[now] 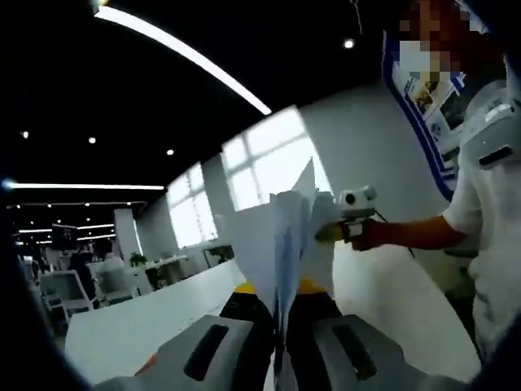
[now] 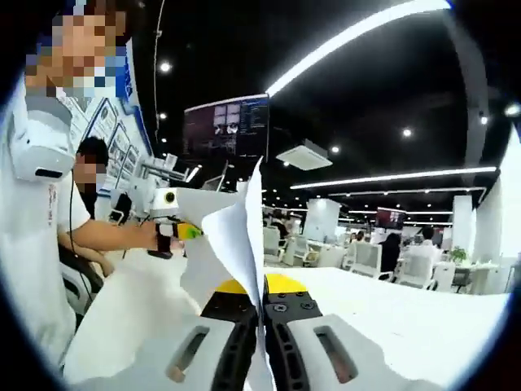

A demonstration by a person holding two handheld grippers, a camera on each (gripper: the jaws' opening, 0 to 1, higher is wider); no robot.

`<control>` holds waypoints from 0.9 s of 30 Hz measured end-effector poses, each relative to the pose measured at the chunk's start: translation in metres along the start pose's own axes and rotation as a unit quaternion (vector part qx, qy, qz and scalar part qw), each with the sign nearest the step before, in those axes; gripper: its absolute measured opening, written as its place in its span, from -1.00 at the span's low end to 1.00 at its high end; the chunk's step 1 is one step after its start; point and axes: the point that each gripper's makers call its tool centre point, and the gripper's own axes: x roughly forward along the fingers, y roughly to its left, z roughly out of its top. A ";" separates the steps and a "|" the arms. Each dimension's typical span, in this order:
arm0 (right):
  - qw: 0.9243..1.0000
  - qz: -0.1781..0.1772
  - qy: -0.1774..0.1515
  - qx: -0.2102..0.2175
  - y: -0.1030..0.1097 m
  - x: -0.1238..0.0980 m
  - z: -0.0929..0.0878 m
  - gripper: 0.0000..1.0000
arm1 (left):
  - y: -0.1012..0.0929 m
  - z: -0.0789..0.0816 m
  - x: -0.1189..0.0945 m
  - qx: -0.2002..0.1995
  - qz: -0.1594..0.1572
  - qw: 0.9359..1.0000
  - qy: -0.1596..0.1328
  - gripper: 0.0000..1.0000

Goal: Organize the stack of printing papers by aligning and flattening the scattered papers on the table

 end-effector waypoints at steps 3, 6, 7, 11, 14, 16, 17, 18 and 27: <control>1.000 -0.018 0.010 0.002 -0.002 0.006 -0.003 -1.00 | 0.009 -0.005 0.007 -0.011 0.028 1.000 0.008 -0.88; 0.999 -0.048 0.012 -0.006 -0.008 0.014 -0.006 -1.00 | 0.017 -0.011 0.015 -0.020 0.057 0.998 0.020 -0.88; 0.997 -0.074 0.013 0.009 -0.015 0.015 -0.009 -1.00 | 0.017 -0.015 0.019 -0.034 0.068 0.997 0.026 -0.88; 0.997 -0.069 0.032 0.022 -0.004 0.023 -0.030 -1.00 | 0.019 -0.042 0.025 -0.008 0.098 0.991 0.088 -0.88; 0.997 -0.065 0.018 0.038 0.002 0.023 -0.029 -1.00 | 0.028 -0.042 0.027 -0.040 0.127 0.989 0.070 -0.88; 0.997 -0.062 0.018 0.039 0.004 0.024 -0.028 -1.00 | 0.033 -0.042 0.027 -0.049 0.136 0.987 0.070 -0.88; 0.997 -0.058 0.016 0.047 0.004 0.024 -0.029 -1.00 | 0.033 -0.042 0.029 -0.046 0.135 0.987 0.070 -0.88; 0.996 -0.068 0.016 0.054 0.000 0.022 -0.031 -1.00 | 0.031 -0.045 0.031 -0.047 0.129 0.988 0.069 -0.87; 0.995 -0.079 0.029 0.049 -0.014 0.020 -0.025 -1.00 | 0.032 -0.031 0.023 -0.075 0.113 0.990 0.040 -0.87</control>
